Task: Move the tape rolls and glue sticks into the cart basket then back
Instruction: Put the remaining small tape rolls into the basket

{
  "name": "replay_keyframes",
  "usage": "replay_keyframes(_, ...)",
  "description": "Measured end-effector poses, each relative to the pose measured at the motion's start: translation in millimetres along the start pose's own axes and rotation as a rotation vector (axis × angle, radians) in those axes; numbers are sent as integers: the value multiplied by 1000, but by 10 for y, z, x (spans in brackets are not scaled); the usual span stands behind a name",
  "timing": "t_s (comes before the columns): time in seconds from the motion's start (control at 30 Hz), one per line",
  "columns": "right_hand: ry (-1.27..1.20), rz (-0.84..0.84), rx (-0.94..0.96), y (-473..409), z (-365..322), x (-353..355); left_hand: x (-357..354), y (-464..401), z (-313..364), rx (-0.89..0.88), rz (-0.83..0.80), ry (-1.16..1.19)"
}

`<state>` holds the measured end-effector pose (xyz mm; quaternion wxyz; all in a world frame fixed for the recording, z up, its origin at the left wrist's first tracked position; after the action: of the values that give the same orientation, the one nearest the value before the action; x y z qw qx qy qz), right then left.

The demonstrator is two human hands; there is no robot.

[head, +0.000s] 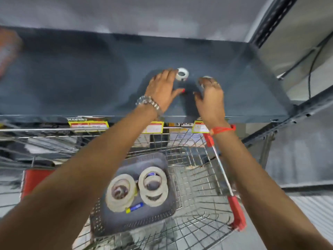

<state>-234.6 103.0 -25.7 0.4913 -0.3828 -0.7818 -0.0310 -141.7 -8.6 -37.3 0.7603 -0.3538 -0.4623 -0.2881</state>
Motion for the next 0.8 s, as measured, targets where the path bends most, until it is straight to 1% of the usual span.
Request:
replay_keyframes(0.1, 53, -108, -28, -306, 175, -110, -152, -380, 2, 114, -100, 120)
replay_keyframes(0.17, 92, -148, -75, -457, 296, -163, -272, -507, -3, 172, -142, 159)
replay_keyframes(0.3, 115, -196, -131, -649, 474, -219, -433, -639, 29, 193, -173, 180)
replay_keyframes(0.37, 105, -213, -145, -682, 510, -225, -447, -699, 45, 184, -139, 157)
replay_keyframes(0.47, 121, -195, -124, -652, 513, -215, -431, -751, 58, 172, -80, 97)
replay_keyframes(0.53, 104, -175, -100, -571, 466, -195, -381, -703, 67, 176, -79, 104)
replay_keyframes(0.6, 73, -133, -89, -405, 360, -140, -260, -541, 77, 192, -42, 158)
replay_keyframes(0.67, 41, -89, -93, -109, 215, -75, -81, -197, 81, 196, 43, 286)
replay_keyframes(0.73, -103, -52, -58, 292, 42, -54, 85, 285, 67, 150, 150, 388)
replay_keyframes(0.8, -243, -62, -12, 722, -102, -146, 144, 857, 8, 131, 227, 418)
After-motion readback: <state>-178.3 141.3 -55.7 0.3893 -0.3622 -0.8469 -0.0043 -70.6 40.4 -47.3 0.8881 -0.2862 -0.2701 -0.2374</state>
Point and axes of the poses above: each hand's wrist, its own y-axis away from the middle knuckle, its own x-axis out of the back of the hand, z = x × y, the point moved 3 cm from there along -y, towards the middle knuckle, and after that the axes turned 4 degrees about -y, right-handed, at the moved point
